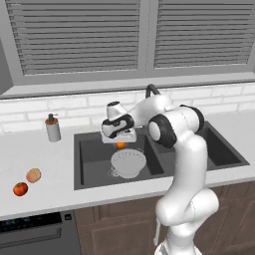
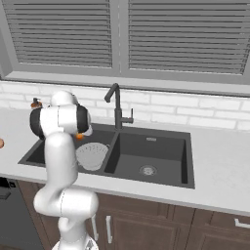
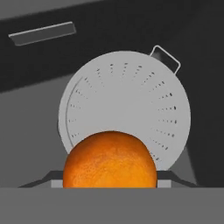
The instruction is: Put the colander in the sink, put the tangerine, apple, peach in the colander, and turn on the sink faucet and pour water over the colander.
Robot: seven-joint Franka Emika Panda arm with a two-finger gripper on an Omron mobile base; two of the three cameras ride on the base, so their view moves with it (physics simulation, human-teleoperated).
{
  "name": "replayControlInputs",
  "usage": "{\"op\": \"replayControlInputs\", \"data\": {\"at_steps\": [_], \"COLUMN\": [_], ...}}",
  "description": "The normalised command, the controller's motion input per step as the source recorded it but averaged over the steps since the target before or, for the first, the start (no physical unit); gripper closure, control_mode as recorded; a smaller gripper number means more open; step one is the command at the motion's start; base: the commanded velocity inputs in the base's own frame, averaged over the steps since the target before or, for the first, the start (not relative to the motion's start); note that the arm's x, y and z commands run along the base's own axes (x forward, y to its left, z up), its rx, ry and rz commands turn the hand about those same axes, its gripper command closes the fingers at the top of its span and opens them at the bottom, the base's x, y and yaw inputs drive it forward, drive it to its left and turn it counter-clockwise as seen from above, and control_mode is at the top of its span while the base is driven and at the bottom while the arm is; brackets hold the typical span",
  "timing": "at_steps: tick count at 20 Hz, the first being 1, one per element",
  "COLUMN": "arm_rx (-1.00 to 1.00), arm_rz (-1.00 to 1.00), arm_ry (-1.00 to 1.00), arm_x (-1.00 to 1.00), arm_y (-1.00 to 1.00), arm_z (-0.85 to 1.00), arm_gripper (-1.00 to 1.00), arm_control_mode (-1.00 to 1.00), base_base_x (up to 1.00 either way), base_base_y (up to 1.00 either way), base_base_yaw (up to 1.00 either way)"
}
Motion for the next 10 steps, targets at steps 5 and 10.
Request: {"op": "replayControlInputs", "data": {"at_steps": [5,10], "arm_rx": [0.00,0.00], "arm_rz": [-0.11,-0.12], "arm_ry": [0.00,0.00], "arm_x": [0.25,0.47], "arm_y": [-0.02,-0.22], "arm_z": [-0.81,-0.67], "arm_gripper": [1.00,1.00], "arm_control_mode": [-1.00,-1.00], "base_base_x": [0.00,0.00], "base_base_y": [0.00,0.00], "base_base_yaw": [0.00,0.00]}}
